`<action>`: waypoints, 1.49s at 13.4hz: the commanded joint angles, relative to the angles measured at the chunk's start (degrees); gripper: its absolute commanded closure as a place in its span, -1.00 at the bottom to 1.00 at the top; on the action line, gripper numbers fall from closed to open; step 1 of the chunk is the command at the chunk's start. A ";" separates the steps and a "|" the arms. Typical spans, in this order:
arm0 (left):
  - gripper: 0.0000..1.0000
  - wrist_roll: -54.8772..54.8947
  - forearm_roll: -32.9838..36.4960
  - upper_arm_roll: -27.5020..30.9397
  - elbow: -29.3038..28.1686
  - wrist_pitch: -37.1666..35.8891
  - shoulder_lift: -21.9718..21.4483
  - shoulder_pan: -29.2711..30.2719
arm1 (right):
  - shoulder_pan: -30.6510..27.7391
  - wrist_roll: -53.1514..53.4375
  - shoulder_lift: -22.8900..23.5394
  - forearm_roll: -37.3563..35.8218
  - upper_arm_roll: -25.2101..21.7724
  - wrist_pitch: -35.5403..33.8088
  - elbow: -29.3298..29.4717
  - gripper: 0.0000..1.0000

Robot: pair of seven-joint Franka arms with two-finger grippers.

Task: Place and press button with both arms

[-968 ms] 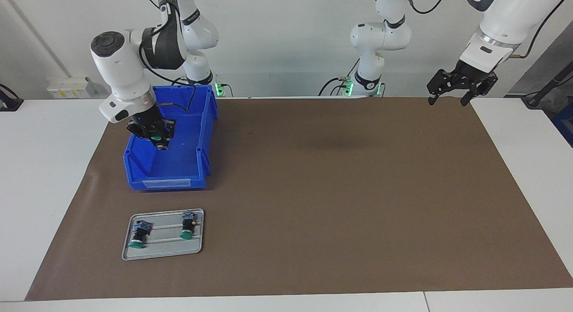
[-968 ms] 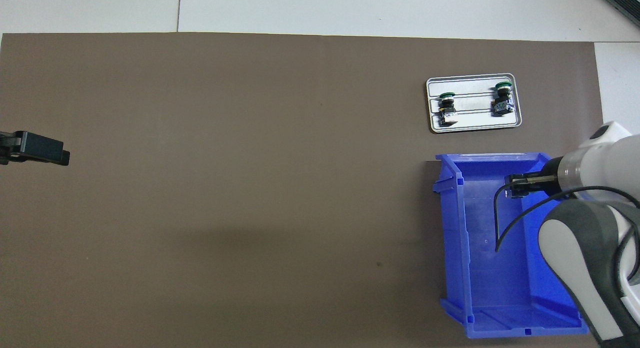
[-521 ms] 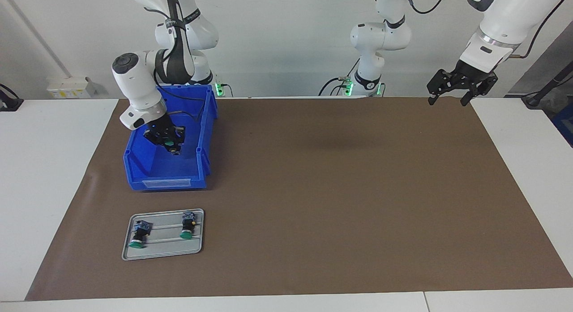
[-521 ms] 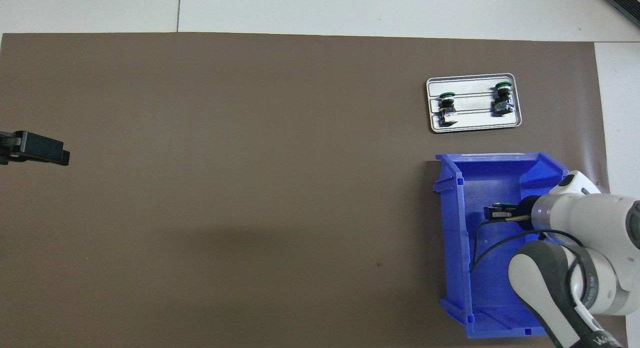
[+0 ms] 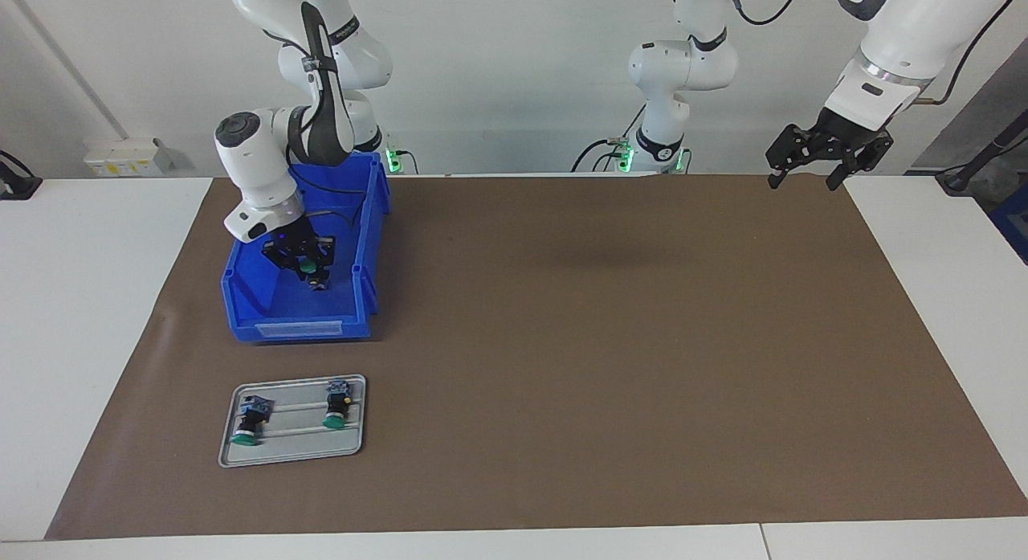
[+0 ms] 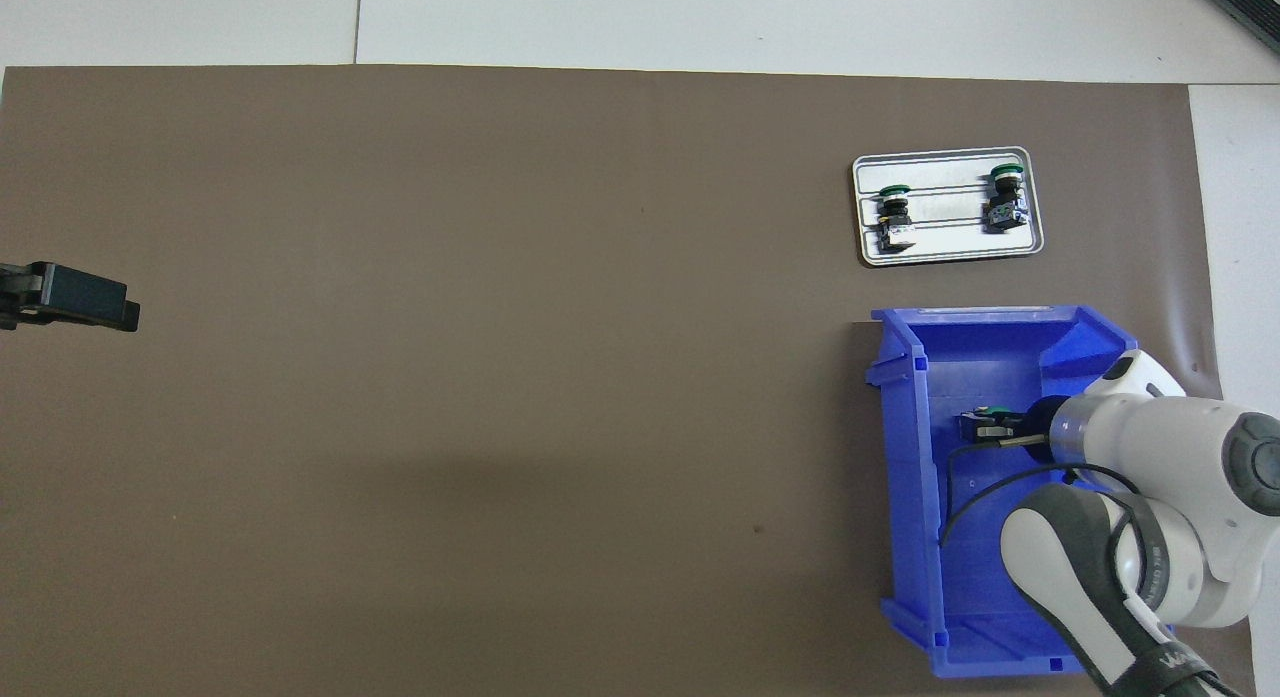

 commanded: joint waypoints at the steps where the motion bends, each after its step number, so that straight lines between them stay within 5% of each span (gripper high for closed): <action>1: -1.00 -0.73 0.70 -0.18 -2.03 0.74 -1.71 0.05 | -0.39 0.99 -1.31 1.78 0.36 -9.71 8.30 -1.00; 13: -1.00 -0.64 0.70 -0.18 -2.03 0.74 -1.71 0.05 | 0.75 15.50 0.80 -8.95 1.07 -55.26 51.46 -1.00; 15: -1.00 -0.73 0.70 -0.18 -2.03 0.74 -1.71 0.05 | -0.13 15.59 6.14 -8.95 1.07 -64.22 63.31 -1.00; 16: -1.00 -0.64 0.70 -0.18 -2.03 0.74 -1.71 0.05 | -0.22 15.59 7.12 -8.86 1.07 -64.96 64.93 -1.00; 20: -1.00 -0.73 0.70 -0.18 -2.03 0.74 -1.71 0.05 | -0.48 16.21 4.05 -7.98 0.72 -60.74 56.60 -1.00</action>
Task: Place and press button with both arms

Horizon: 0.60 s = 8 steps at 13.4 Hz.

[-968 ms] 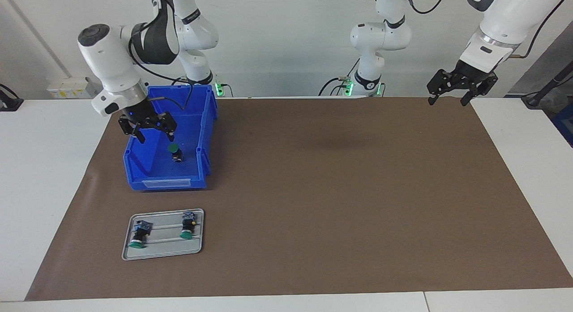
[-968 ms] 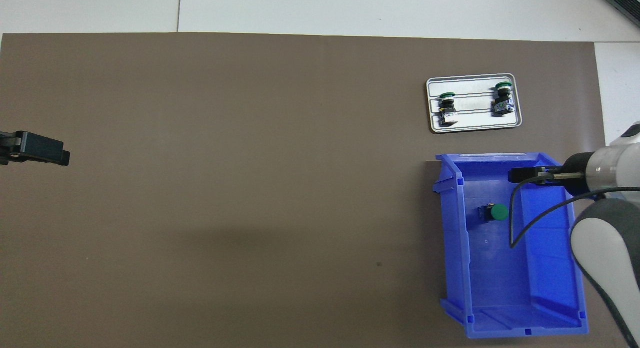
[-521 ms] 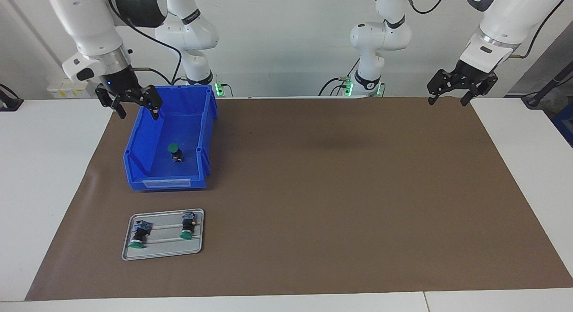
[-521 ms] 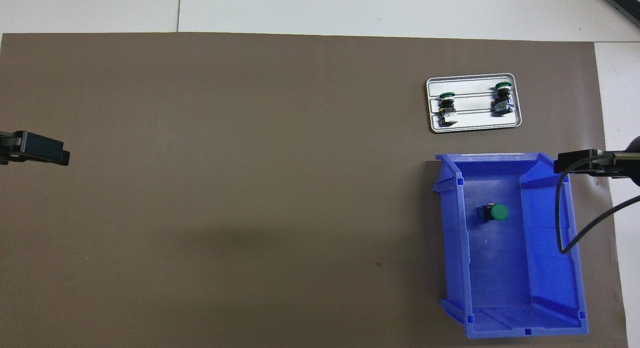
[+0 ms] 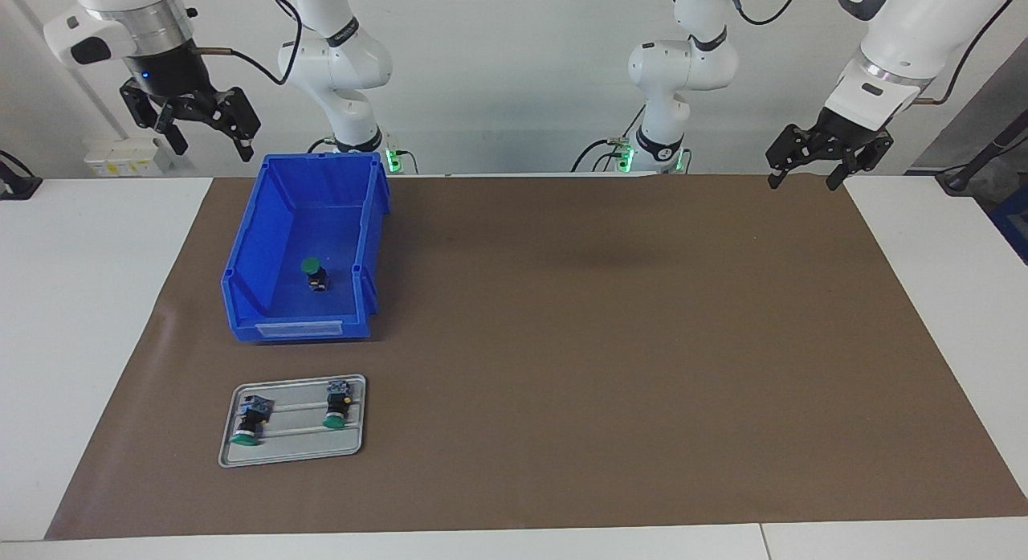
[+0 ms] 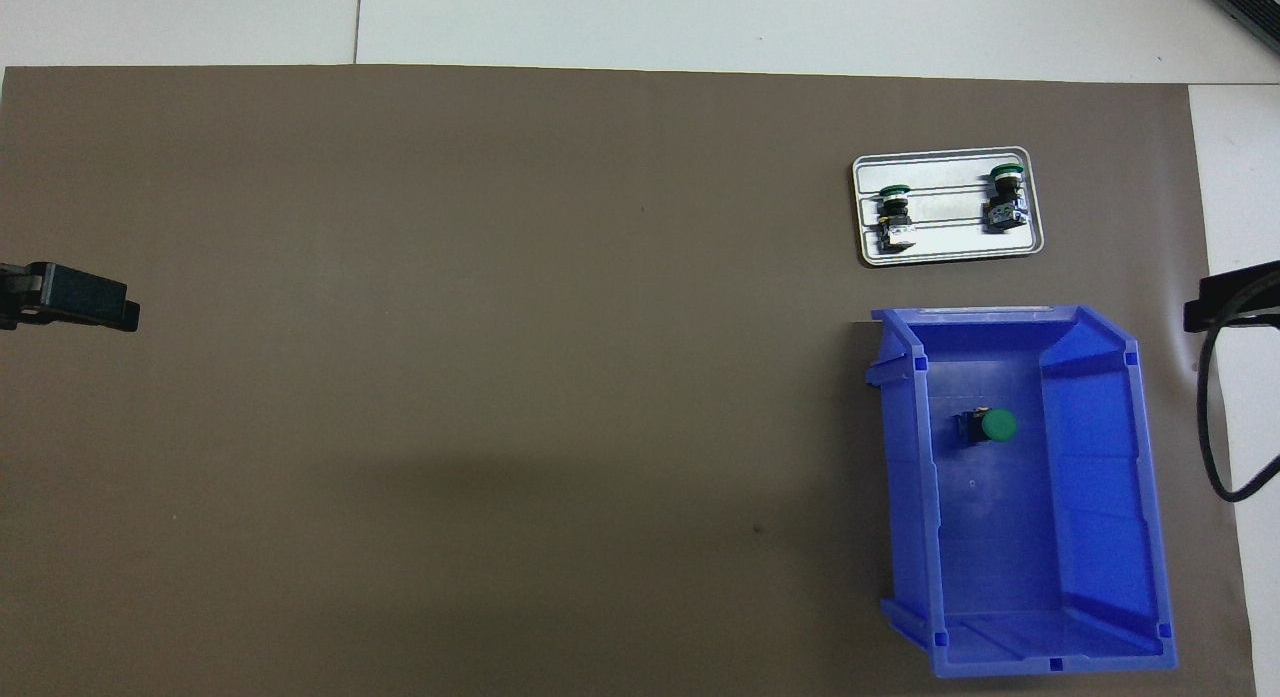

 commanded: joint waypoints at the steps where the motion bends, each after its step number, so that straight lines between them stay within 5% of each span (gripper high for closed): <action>1: -1.00 -0.72 0.70 -0.18 -2.03 0.74 -1.71 0.14 | -0.52 0.66 -1.59 0.06 0.39 0.98 -2.80 -1.00; 8: -1.00 -0.72 0.70 -0.18 -2.03 0.74 -1.71 0.14 | -0.34 0.74 0.16 1.90 0.57 -1.22 -1.05 -1.00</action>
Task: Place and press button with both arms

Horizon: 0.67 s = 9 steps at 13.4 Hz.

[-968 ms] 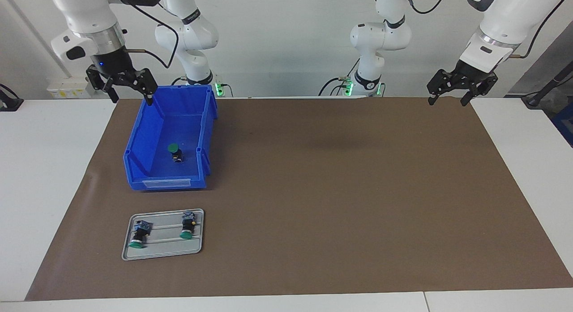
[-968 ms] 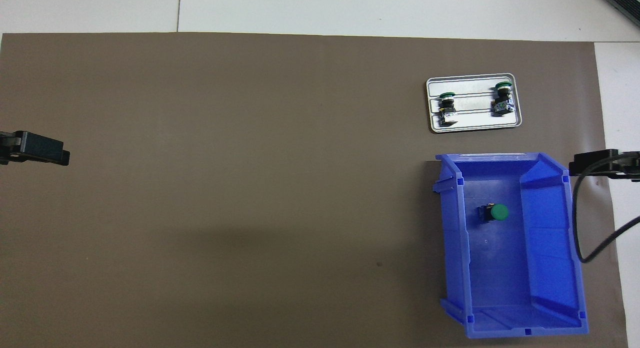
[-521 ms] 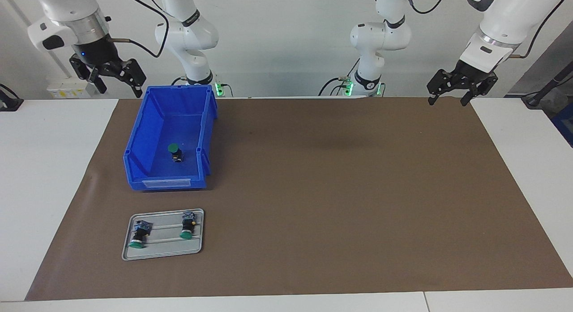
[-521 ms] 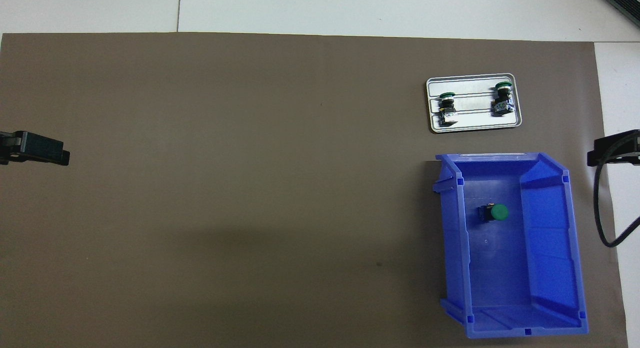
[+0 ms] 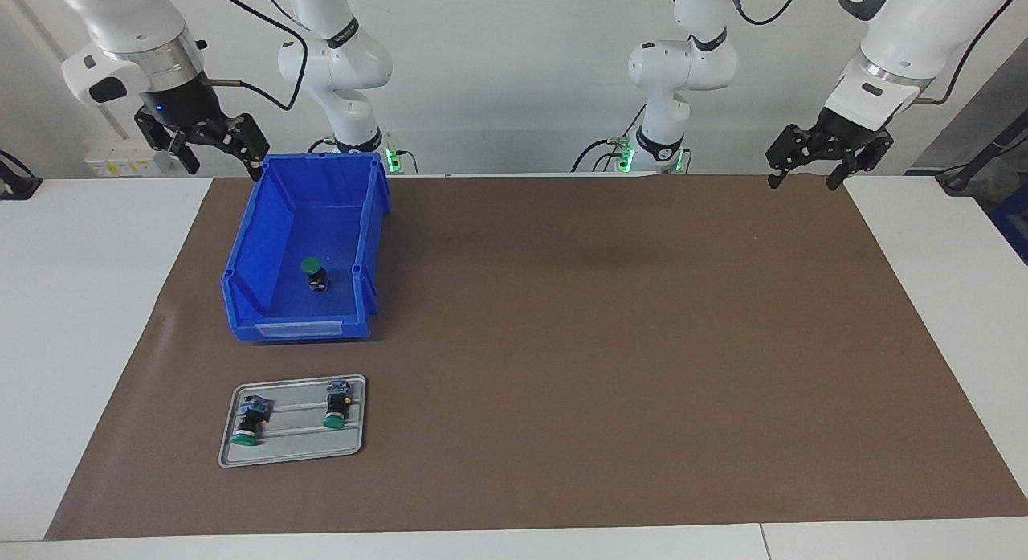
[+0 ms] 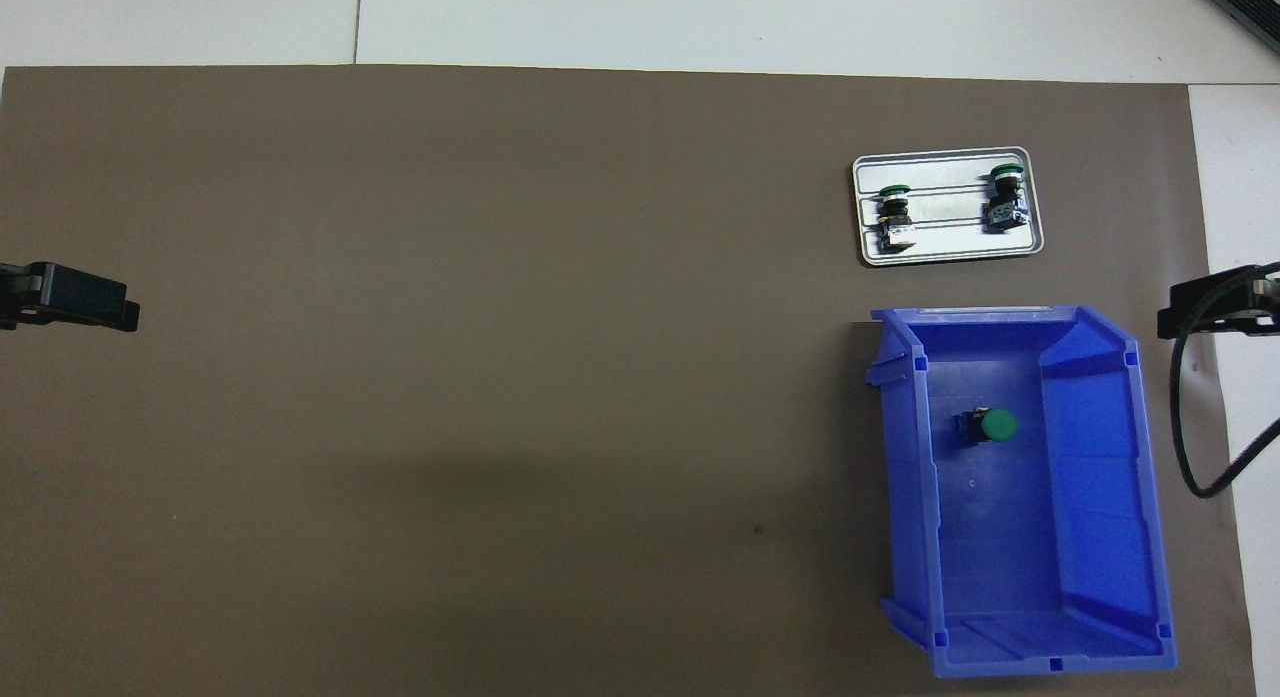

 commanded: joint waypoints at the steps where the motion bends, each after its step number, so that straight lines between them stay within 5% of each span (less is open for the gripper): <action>1: -1.00 -0.72 0.70 -0.18 -2.03 0.74 -1.71 0.05 | 0.26 0.74 0.55 1.08 -0.16 -0.46 0.00 -1.00; 3: -1.00 -0.72 0.70 -0.18 -2.03 0.83 -1.71 0.05 | 6.48 0.83 0.55 0.55 -5.49 -0.02 -0.09 -1.00; 9: -1.00 -0.72 0.70 -0.18 -2.03 0.74 -1.71 0.05 | 5.71 0.04 0.38 0.99 -5.62 0.07 -0.79 -1.00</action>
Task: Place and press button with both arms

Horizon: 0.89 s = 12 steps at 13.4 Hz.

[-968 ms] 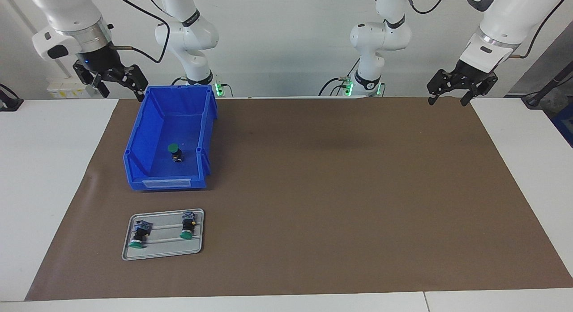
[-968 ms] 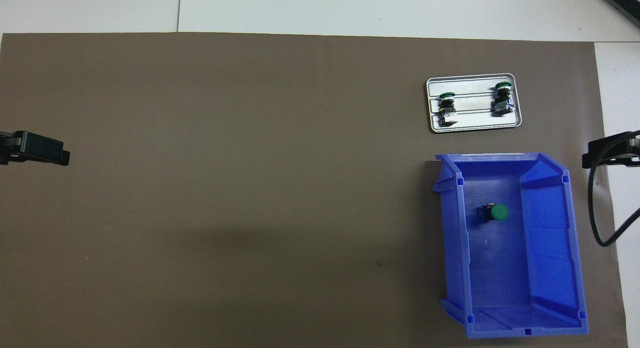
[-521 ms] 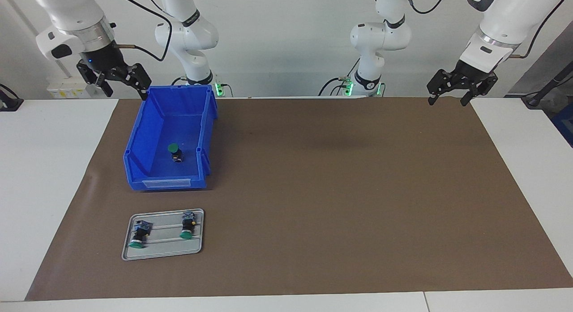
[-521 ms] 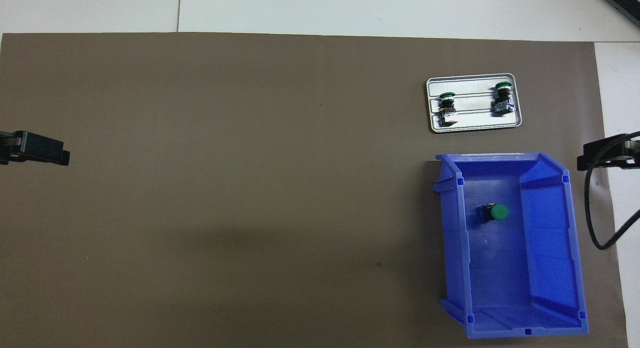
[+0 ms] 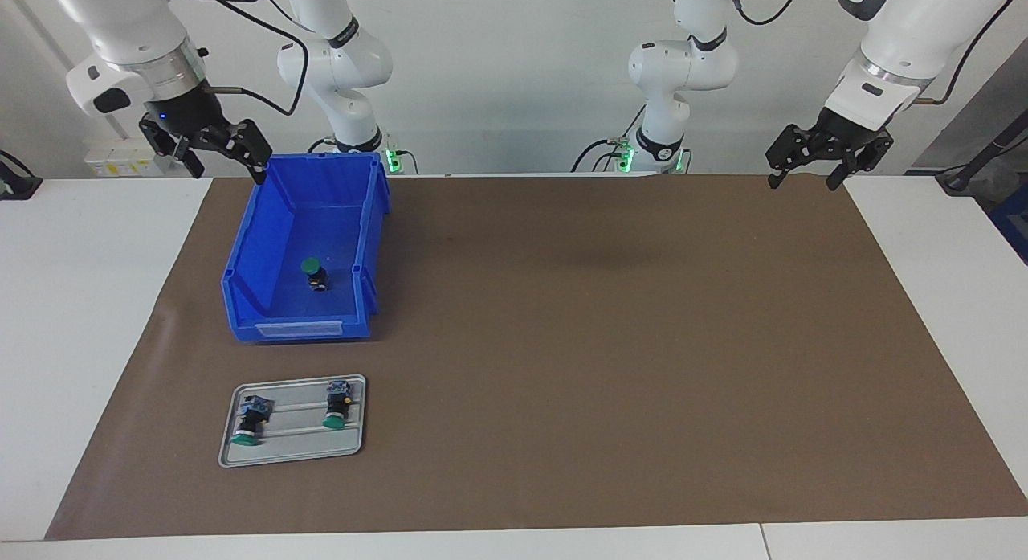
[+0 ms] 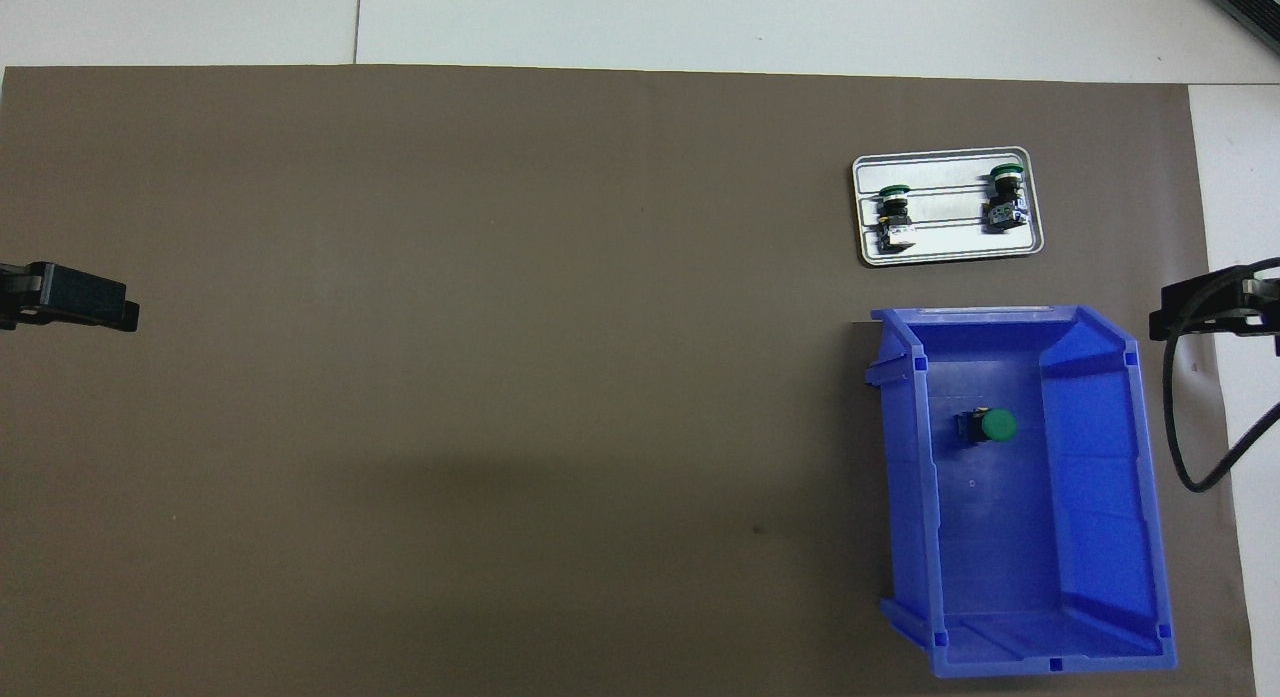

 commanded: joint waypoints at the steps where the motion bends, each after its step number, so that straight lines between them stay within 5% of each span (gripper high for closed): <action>1: -1.00 -0.72 0.70 -0.18 -2.03 0.74 -1.71 0.05 | -0.12 -0.30 -0.28 0.90 0.21 0.01 -0.60 -1.00; 12: -1.00 -0.72 0.70 -0.18 -2.03 0.74 -1.71 0.05 | -0.12 -1.52 -0.90 1.07 0.91 -0.26 -1.04 -1.00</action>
